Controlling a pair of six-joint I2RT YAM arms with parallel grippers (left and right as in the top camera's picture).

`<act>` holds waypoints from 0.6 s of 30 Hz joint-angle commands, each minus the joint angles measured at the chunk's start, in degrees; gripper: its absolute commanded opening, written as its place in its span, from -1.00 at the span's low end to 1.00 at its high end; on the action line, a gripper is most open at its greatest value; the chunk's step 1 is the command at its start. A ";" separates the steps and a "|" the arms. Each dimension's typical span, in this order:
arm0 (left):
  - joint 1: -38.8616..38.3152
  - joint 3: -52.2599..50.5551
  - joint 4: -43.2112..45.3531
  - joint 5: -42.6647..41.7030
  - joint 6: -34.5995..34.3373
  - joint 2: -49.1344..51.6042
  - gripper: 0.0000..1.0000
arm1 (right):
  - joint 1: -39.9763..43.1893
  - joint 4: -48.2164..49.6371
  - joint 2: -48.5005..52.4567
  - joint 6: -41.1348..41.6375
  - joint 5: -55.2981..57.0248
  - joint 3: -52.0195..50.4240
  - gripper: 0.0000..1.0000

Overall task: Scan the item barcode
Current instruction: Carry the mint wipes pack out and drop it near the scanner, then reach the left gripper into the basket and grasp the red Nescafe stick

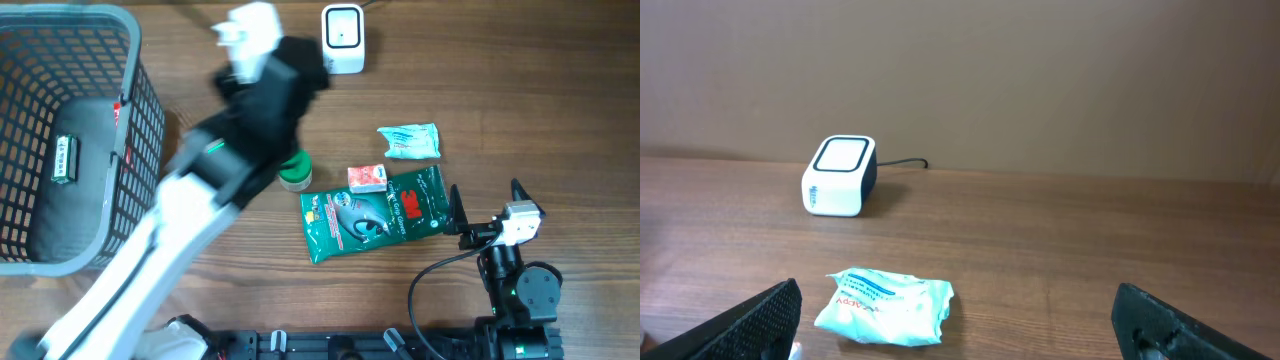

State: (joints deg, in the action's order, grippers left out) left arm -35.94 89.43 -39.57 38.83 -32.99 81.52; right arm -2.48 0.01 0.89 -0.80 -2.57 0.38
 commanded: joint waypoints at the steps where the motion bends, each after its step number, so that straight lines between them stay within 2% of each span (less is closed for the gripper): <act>1: 6.23 0.24 -2.40 15.32 1.46 -12.79 1.00 | -0.02 0.15 -0.35 -0.68 -0.46 -0.09 0.99; 2: 11.85 0.24 -4.70 15.47 0.13 -16.92 1.00 | -0.02 0.15 -0.35 -0.68 -0.46 -0.09 0.99; 3: 19.15 0.24 -9.07 15.43 -4.90 -19.65 1.00 | -0.02 0.15 -0.35 -0.68 -0.46 -0.09 1.00; 6: 33.00 0.22 -17.90 11.63 -15.98 -20.55 1.00 | -0.02 0.15 -0.35 -0.68 -0.46 -0.09 0.99; 8: 45.92 -0.76 -18.99 0.61 -16.94 -18.36 1.00 | -0.02 0.15 -0.35 -0.68 -0.46 -0.09 0.99; 10: 52.74 -1.44 -18.95 -3.65 -16.72 -14.86 1.00 | -0.02 0.15 -0.35 -0.68 -0.48 -0.09 1.00; 12: 57.00 -1.46 -17.77 -6.97 -11.74 -9.35 1.00 | -0.02 0.15 -0.35 -0.70 -0.46 -0.09 1.00; 14: 58.64 -1.46 -14.84 -13.86 0.81 -2.73 1.00 | -0.02 0.15 -0.35 -0.70 -0.46 -0.09 0.99; 16: 58.69 -1.46 -13.31 -18.23 9.90 3.13 1.00 | -0.02 0.15 -0.35 -0.70 -0.46 -0.09 0.99; 18: 58.66 -1.46 -12.59 -19.45 13.90 7.98 1.00 | -0.02 0.15 -0.35 -0.70 -0.46 -0.09 1.00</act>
State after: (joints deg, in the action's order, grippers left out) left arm 22.41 88.44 -52.64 24.91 -30.24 84.55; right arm -2.48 0.03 0.89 -0.80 -2.57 0.36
